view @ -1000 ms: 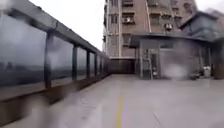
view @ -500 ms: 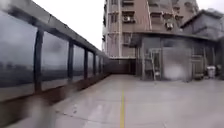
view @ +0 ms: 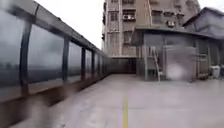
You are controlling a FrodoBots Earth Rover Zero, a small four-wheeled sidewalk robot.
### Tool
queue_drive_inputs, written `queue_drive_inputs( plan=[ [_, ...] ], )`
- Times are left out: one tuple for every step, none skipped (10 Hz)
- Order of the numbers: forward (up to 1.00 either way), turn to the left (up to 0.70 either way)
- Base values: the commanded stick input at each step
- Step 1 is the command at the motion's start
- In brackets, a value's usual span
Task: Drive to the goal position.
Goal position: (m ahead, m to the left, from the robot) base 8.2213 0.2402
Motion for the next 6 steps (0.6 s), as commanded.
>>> queue_drive_inputs(
  plan=[
    [0.70, 0.00],
    [0.70, 0.00],
    [0.70, 0.00],
    [0.70, 0.00],
    [0.70, 0.00],
    [0.70, 0.00]
  ],
)
